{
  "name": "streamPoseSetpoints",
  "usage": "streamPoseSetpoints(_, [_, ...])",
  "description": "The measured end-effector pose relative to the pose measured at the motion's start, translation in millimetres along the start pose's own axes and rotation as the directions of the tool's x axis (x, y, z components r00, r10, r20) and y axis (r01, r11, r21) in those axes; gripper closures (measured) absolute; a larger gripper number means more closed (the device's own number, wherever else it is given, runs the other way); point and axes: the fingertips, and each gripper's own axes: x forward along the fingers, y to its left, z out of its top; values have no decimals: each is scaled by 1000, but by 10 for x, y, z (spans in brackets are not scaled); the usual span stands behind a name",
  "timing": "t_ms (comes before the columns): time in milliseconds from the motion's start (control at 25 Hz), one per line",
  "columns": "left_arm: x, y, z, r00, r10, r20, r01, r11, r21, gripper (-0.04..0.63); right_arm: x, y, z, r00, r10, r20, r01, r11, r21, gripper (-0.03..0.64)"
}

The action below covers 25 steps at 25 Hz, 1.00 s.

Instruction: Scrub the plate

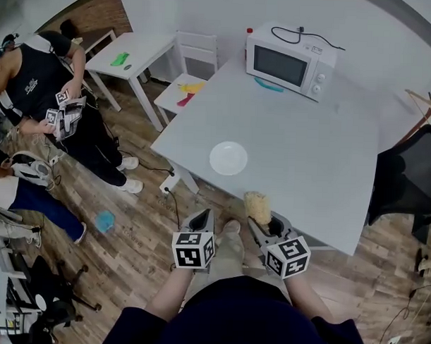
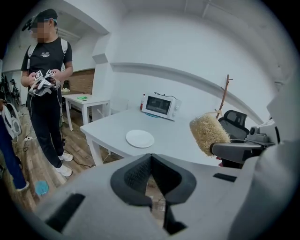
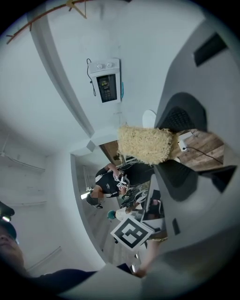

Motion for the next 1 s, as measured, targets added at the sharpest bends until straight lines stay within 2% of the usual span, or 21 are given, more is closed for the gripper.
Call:
streamPoseSetpoints(440, [-72, -155, -85, 999, -49, 12, 49, 999, 18, 577, -172, 133, 3, 999, -22, 30, 22, 1000, -17, 443])
streamPoseSetpoints(1000, [-142, -186, -69, 998, -48, 41, 48, 999, -3, 577, -135, 212, 84, 999, 0, 47, 2, 999, -44, 442])
